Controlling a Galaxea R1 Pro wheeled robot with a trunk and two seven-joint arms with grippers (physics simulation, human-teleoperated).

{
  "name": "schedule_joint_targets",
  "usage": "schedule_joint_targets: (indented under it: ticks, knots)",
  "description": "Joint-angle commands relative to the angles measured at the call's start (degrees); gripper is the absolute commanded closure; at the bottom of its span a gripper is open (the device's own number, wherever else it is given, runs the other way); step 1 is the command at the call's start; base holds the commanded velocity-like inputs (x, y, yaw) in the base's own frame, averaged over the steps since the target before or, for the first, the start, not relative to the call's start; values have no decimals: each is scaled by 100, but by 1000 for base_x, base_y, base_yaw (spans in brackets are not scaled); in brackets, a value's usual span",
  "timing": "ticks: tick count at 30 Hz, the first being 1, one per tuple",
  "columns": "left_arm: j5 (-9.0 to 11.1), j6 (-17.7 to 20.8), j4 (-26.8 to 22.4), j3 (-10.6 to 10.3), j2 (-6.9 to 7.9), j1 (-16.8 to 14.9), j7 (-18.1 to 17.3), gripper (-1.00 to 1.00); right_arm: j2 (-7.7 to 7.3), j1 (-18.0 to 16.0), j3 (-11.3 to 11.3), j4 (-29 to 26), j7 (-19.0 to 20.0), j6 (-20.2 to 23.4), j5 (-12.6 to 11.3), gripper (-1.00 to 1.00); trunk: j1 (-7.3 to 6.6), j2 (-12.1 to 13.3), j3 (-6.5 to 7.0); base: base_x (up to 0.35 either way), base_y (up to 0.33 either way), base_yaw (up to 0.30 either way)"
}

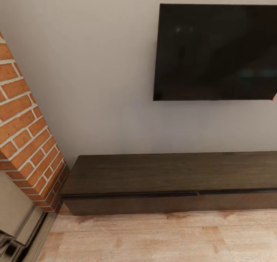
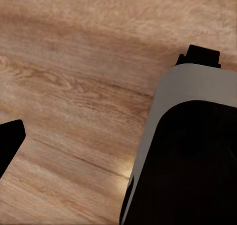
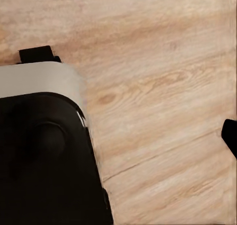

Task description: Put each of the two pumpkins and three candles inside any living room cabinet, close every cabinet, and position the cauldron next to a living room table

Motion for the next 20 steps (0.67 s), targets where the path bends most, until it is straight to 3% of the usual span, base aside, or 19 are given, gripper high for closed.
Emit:
schedule_joint_targets:
  ticks: [1, 3, 6, 20]
  knots:
    - [14, 18, -6, 10, 0, 15, 18, -100, -91, 2, 48, 0, -17, -17, -69, -100, 0, -2, -4, 0, 0, 0]
    - [6, 18, -6, 10, -1, 32, 18, -100, -226, 8, 52, 5, -17, -16, -82, -100, 0, -2, -4, 0, 0, 0]
    - [3, 18, -6, 9, -6, 42, 18, -100, -298, 16, 51, 8, -17, -16, -92, -100, 0, -2, -4, 0, 0, 0]
    - [5, 18, -6, 10, -2, 44, 18, -100, -284, 18, 46, 7, -17, -17, -98, -100, 0, -2, -4, 0, 0, 0]
